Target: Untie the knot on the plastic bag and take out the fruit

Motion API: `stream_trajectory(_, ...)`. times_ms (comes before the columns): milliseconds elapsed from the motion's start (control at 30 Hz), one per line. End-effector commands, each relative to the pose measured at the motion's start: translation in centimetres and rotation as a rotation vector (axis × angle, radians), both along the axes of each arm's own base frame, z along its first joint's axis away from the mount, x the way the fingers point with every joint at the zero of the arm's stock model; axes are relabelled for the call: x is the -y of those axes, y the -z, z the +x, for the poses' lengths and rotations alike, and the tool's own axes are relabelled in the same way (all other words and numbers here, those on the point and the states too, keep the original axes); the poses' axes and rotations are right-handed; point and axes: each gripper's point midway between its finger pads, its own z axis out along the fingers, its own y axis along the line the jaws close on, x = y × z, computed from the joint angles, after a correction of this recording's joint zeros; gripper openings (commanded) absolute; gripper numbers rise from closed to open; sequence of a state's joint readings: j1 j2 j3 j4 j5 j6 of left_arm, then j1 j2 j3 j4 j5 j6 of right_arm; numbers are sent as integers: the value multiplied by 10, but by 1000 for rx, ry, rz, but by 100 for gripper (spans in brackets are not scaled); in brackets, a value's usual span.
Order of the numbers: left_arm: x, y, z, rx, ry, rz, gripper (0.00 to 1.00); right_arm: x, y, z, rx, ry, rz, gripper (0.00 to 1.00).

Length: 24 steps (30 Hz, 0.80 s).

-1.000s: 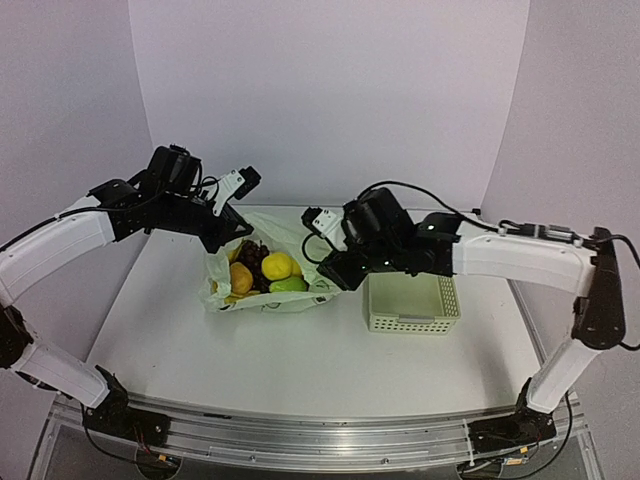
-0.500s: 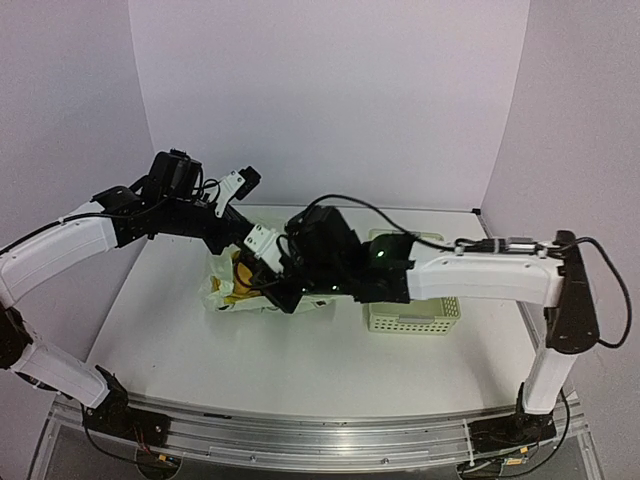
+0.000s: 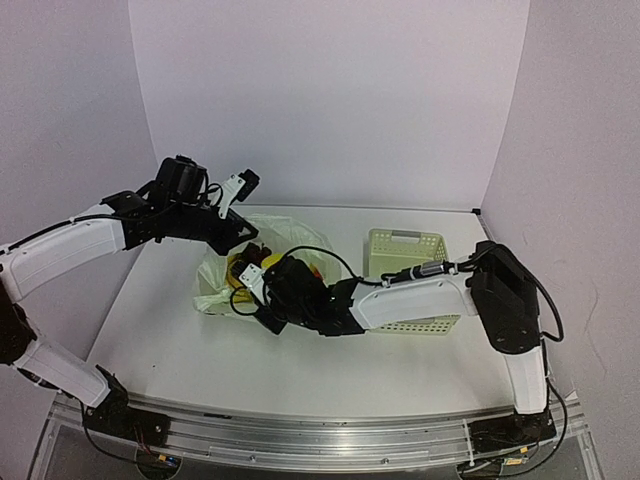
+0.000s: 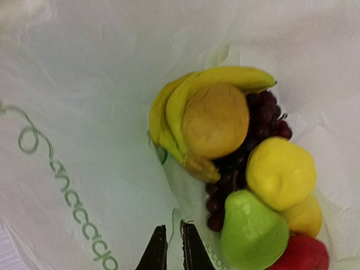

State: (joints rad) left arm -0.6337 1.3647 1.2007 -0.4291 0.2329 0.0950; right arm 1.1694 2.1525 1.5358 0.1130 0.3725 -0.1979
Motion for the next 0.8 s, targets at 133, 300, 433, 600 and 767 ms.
stream_trajectory(133, -3, -7, 14, 71, 0, -36, 0, 54, 89, -44, -320, 51, -139, 9)
stream_trajectory(300, 2, 4, 7, 67, 54, -32, 0, 57, 70, -41, -283, 53, -122, 12)
stream_trajectory(433, 1, 13, 3, 86, 83, -15, 0, 43, 19, -36, -220, 8, -44, 16)
stream_trajectory(600, 10, 8, 4, 102, 118, -51, 0, 39, -40, -13, -143, 13, 74, 24)
stream_trajectory(767, 17, -5, 12, 140, 123, -77, 0, 42, -46, 18, -141, 3, 100, 35)
